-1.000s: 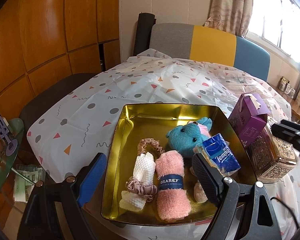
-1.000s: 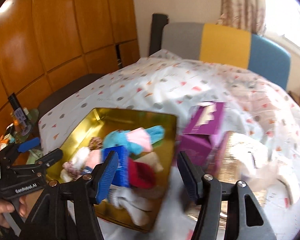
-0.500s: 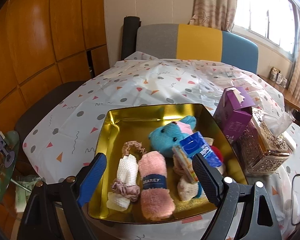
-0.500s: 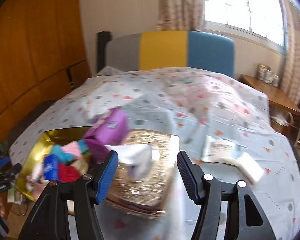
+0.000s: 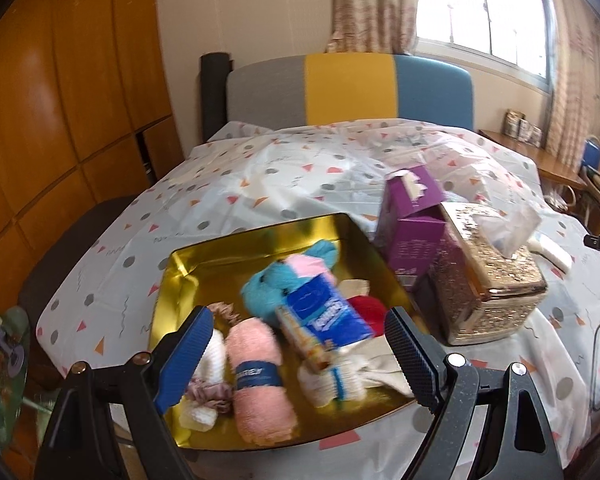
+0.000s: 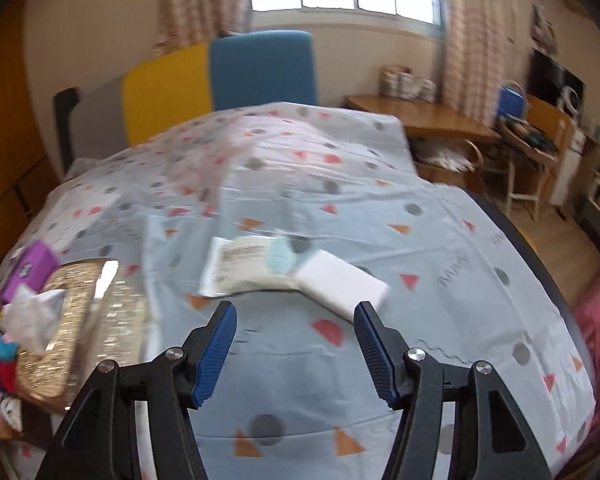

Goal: Organize soft objects
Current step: 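Move both grippers back toward the wipes pack and sponge on the bed, then grasp the white cleaning-wipes pack with the left gripper while the right gripper approaches the sponge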

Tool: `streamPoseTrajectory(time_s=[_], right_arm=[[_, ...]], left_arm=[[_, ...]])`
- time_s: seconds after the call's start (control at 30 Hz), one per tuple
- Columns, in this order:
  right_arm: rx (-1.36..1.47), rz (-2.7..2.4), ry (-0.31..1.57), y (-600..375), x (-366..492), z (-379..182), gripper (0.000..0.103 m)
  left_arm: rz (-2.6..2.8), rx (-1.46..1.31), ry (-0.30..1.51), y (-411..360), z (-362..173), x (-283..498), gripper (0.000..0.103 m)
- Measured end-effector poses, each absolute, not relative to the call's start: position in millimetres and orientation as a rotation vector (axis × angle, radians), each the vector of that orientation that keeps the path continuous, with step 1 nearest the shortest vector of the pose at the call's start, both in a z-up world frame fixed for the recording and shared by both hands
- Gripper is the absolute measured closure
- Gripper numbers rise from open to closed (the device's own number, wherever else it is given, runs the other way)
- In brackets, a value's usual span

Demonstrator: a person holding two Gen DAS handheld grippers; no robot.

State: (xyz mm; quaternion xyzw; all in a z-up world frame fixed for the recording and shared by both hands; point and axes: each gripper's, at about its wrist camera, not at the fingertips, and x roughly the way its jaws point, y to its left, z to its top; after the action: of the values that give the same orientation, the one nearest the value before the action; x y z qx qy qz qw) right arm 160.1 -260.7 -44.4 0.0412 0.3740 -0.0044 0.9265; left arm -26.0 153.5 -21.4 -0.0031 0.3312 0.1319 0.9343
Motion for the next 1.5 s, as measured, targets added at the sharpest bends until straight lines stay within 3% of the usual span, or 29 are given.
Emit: streamPoseTrajectory(time_s=[0.23, 0.7, 1.07, 1.5], right_arm=[[0.303, -0.149, 0.851, -321.0, 163.4, -72.6, 0.041], [0.366, -0.21, 0.899, -333.1, 160.5, -76.8, 0.041], [0.497, -0.288, 0.948, -360.0, 156.6, -88.2, 0.041], [0.651, -0.258, 0.953, -375.1, 151.9, -89.9, 0.041]], left_arm=[[0.178, 0.057, 0.668, 114.6, -13.8, -14.3, 0.015], [-0.074, 0.17, 0.633, 23.5, 5.2, 17.5, 0.015], [-0.296, 0.24, 0.634, -86.9, 24.2, 90.2, 0.015], [-0.326, 0.69, 0.909, -206.8, -79.4, 232.0, 0.011]])
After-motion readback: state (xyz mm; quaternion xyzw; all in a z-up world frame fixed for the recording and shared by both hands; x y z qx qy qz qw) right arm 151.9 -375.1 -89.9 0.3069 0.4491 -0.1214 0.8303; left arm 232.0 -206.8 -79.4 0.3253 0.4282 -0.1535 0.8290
